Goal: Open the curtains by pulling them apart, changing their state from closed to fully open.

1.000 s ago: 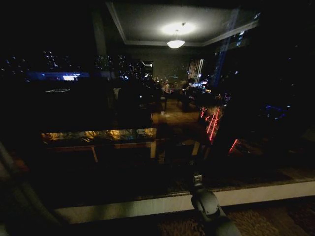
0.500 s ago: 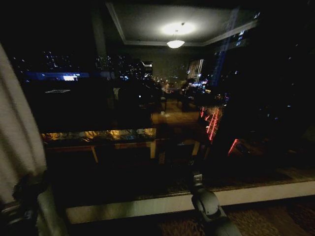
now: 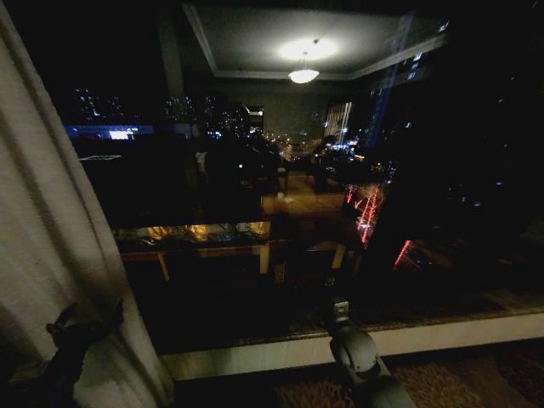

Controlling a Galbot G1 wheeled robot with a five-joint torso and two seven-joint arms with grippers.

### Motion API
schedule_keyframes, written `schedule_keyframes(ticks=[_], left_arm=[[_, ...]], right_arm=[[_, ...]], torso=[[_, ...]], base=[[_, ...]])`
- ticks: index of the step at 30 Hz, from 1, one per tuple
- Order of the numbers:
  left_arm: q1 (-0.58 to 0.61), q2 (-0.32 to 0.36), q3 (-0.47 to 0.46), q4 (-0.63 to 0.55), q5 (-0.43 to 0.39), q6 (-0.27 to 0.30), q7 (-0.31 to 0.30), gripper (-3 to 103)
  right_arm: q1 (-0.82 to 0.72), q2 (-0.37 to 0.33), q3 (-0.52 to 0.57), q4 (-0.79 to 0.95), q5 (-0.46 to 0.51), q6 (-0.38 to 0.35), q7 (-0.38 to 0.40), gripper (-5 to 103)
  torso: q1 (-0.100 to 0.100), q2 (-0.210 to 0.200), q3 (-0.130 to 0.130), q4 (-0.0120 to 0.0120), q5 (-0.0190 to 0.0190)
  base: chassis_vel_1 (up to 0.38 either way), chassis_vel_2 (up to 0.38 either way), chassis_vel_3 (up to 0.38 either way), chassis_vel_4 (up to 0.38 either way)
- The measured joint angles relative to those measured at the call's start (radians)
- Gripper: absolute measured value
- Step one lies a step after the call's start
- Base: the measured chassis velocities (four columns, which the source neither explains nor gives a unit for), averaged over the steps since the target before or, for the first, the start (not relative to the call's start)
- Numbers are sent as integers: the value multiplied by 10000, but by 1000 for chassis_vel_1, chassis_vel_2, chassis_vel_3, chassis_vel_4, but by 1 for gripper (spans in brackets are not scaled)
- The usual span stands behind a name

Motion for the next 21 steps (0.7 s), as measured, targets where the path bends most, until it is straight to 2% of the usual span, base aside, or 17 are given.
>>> schedule_keyframes(ticks=[4, 14, 21], left_arm=[[-164, 105, 96, 272, -564, -414, 407, 100], [-246, 100, 237, 289, -719, -319, 479, 100], [-257, 157, 239, 433, -686, -322, 471, 100]], right_arm=[[-68, -82, 62, 225, 200, -361, 160, 100], [-94, -205, 197, 377, 404, -625, 174, 100], [-25, -114, 178, 305, 414, -633, 176, 100]], torso=[[1, 0, 1, -3, -3], [1, 0, 0, -1, -2], [1, 0, 0, 0, -2]], base=[[0, 0, 0, 0], [0, 0, 0, 0], [-70, -121, 73, 130]])
